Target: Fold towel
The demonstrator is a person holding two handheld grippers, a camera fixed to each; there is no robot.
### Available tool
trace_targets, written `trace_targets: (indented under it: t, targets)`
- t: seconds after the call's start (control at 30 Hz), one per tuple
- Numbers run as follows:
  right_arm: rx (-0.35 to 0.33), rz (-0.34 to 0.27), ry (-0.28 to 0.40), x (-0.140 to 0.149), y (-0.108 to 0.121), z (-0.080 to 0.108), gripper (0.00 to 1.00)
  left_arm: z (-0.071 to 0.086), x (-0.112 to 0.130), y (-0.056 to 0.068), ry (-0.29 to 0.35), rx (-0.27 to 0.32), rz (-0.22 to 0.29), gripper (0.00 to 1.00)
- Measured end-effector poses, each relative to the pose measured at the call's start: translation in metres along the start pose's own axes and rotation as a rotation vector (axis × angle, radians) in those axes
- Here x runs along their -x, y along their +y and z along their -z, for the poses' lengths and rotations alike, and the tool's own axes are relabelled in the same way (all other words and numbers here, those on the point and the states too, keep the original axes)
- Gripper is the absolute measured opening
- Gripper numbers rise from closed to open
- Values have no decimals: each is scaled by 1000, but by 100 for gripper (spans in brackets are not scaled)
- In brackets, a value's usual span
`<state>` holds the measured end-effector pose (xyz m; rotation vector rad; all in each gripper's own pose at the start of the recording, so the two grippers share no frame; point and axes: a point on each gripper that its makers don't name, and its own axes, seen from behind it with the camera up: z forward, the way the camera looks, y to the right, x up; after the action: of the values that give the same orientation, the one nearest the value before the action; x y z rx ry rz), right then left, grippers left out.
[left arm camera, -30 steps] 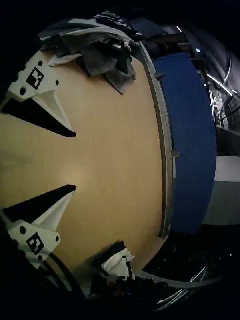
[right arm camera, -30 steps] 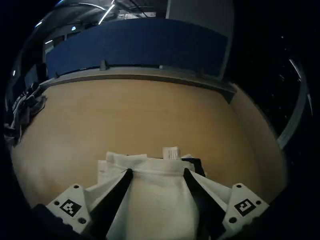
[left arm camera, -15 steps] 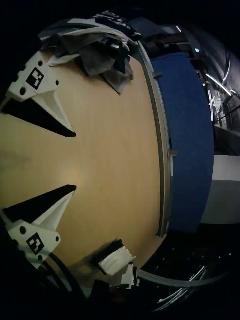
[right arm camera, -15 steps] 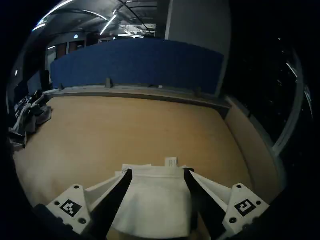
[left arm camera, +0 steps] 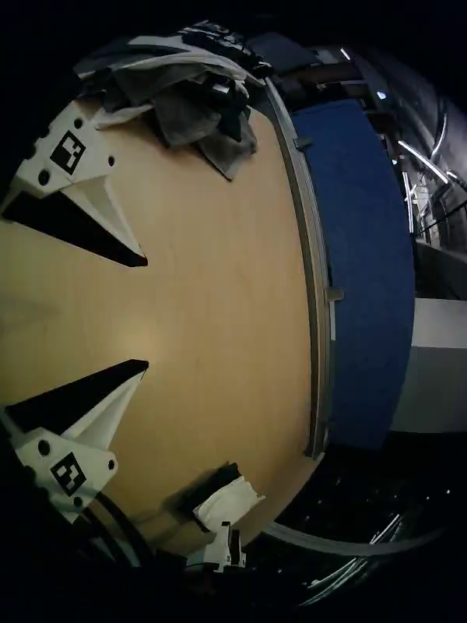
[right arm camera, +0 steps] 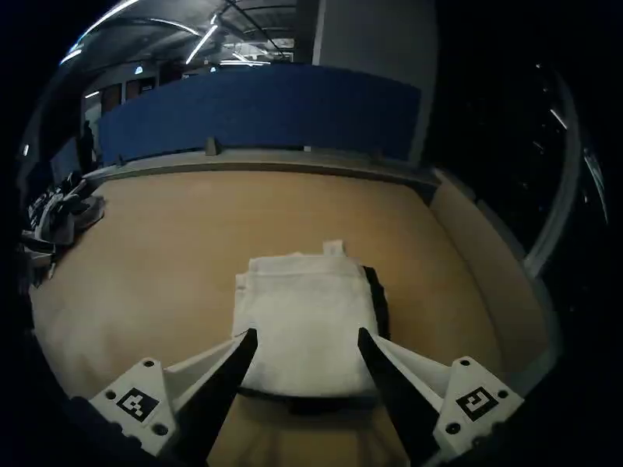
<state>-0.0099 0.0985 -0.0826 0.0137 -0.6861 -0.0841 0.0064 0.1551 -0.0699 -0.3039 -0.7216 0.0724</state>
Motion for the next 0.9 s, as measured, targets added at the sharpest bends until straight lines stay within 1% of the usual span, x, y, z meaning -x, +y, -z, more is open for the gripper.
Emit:
trace_targets:
  t: [0.2, 0.5, 0.6, 0.77, 0.9]
  targets:
    - [12, 5, -26, 19, 4, -1, 100, -1, 2, 0, -3, 0, -4, 88]
    - [15, 0, -82, 49, 8, -14, 100, 0, 3, -1, -3, -3, -3, 88]
    - [10, -10, -89, 55, 10, -17, 100, 1, 2, -2, -2, -6, -5, 88]
    - [1, -25, -79, 50, 10, -15, 100, 2, 2, -4, 0, -10, 0, 88]
    - [-1, -39, -41, 32, 9, -5, 100, 3, 1, -5, 3, -12, 2, 88]
